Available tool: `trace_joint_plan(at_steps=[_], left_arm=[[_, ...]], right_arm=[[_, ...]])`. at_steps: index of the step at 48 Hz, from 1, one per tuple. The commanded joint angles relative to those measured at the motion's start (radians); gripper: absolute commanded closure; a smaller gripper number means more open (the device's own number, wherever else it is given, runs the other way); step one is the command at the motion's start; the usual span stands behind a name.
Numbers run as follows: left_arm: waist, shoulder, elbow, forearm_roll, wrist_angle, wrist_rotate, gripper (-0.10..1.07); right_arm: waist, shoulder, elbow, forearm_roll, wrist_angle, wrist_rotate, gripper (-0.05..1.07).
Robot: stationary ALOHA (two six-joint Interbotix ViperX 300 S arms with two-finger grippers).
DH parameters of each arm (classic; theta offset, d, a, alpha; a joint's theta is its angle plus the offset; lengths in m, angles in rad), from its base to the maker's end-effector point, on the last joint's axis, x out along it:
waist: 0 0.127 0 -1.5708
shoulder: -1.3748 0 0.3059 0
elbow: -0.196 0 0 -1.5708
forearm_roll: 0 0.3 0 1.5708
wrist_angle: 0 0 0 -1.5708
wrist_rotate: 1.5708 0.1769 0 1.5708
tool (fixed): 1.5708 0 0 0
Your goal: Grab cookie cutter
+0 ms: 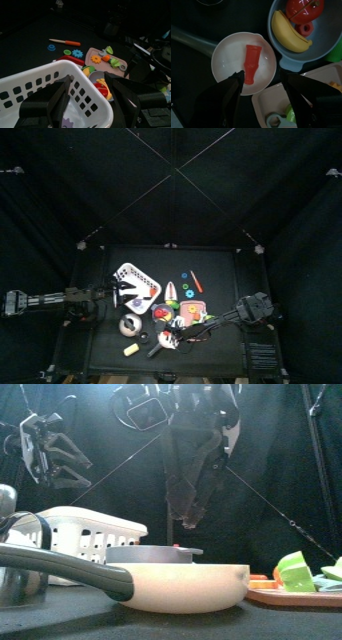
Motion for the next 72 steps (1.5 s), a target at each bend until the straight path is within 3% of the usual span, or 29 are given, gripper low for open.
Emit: trace_joint_plan(at_steps=[1, 6, 11, 17, 25, 36, 48, 53, 64, 72], left_arm=[[0.002, 0.003, -0.015, 0.002, 0.006, 0.002, 0.06], [-0.008, 0.002, -0.023, 0.002, 0.003, 0.002, 0.06], [-0.032, 0.003, -0.037, 0.005, 0.005, 0.003, 0.06], [-0.123, 0.011, -0.066, 0.038, 0.015, 0.006, 0.06], [-0.291, 0.066, -0.11, 0.072, 0.055, 0.005, 0.06], [-0.436, 0.23, -0.235, 0.061, 0.173, 0.005, 0.06], [-0.54, 0.373, -0.365, -0.035, 0.436, -0.008, 0.06], [-0.578, 0.417, -0.423, -0.107, 0.529, -0.002, 0.06], [-0.655, 0.506, -0.499, -0.152, 0.676, -0.002, 0.06], [-0.719, 0.566, -0.584, -0.126, 0.765, -0.008, 0.06]], right_arm=[[-0.048, -0.118, 0.055, -0.035, -0.054, 0.014, 0.12], [-0.084, -0.196, 0.144, -0.06, -0.164, 0.012, 0.12], [-0.14, -0.284, 0.238, -0.087, -0.342, 0.012, 0.12], [-0.215, -0.362, 0.36, -0.115, -0.557, 0.002, 0.12], [-0.288, -0.463, 0.494, -0.163, -0.775, -0.005, 0.12], [-0.368, -0.535, 0.621, -0.38, -1.046, -0.005, 0.12], [-0.388, -0.525, 0.637, -0.595, -1.104, 0.0, 0.12], [-0.388, -0.511, 0.643, -0.621, -1.104, -0.006, 0.12], [-0.39, -0.509, 0.658, -0.644, -1.097, 0.002, 0.12], [-0.39, -0.525, 0.67, -0.63, -1.094, 0.002, 0.12]])
